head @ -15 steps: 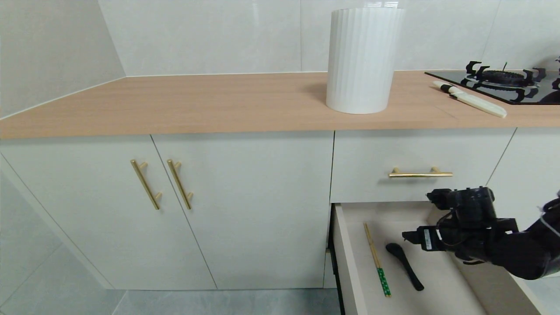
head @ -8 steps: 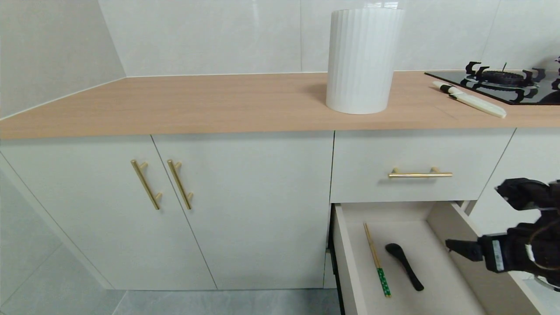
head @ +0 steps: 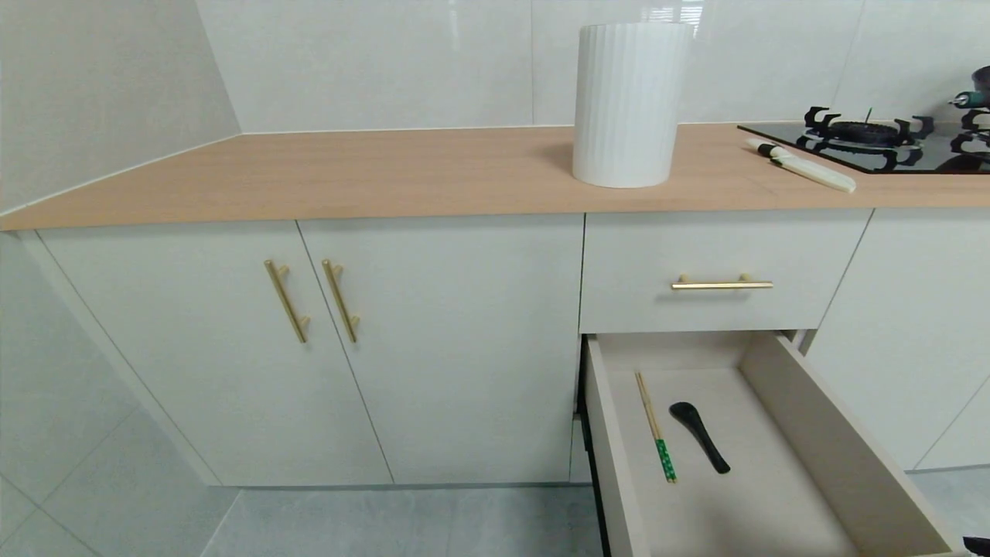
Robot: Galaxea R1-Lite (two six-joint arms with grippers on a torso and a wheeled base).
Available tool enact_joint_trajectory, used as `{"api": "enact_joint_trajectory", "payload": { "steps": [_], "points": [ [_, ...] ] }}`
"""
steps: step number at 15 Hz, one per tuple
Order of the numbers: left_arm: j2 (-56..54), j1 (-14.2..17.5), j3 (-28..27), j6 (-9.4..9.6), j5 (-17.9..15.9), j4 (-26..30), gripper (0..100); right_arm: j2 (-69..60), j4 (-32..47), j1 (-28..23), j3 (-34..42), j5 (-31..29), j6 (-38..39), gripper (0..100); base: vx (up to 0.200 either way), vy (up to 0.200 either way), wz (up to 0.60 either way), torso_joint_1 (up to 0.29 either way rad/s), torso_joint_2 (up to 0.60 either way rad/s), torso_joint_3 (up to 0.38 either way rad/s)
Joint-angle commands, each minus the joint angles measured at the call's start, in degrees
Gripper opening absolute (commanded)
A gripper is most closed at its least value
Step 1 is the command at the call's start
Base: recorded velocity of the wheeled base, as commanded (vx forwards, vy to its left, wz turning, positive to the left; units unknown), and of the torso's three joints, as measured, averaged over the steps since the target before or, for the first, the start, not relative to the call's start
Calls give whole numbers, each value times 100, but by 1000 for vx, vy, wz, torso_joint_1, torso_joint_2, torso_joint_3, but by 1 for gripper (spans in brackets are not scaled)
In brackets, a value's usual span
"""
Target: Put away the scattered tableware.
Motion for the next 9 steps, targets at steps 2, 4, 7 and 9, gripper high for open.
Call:
{"api": "enact_joint_trajectory", "payload": {
  "steps": [2, 4, 7, 9],
  "points": [
    [9, 1, -4, -11, 16, -2, 100, -234, 94, 3, 198, 131, -5, 100, 0, 0, 0, 0, 0, 0],
    [0, 1, -4, -11, 16, -2, 100, 232, 252, 12, 163, 535, -23, 100, 0, 0, 0, 0, 0, 0],
    [9, 1, -4, -11, 16, -2, 100, 944, 226, 223, 128, 702, 4, 100, 0, 0, 0, 0, 0, 0],
    [9, 1, -4, -20, 25, -2, 100, 1524, 208, 240, -163, 1018, 13, 100, 0, 0, 0, 0, 0, 0]
  ]
}}
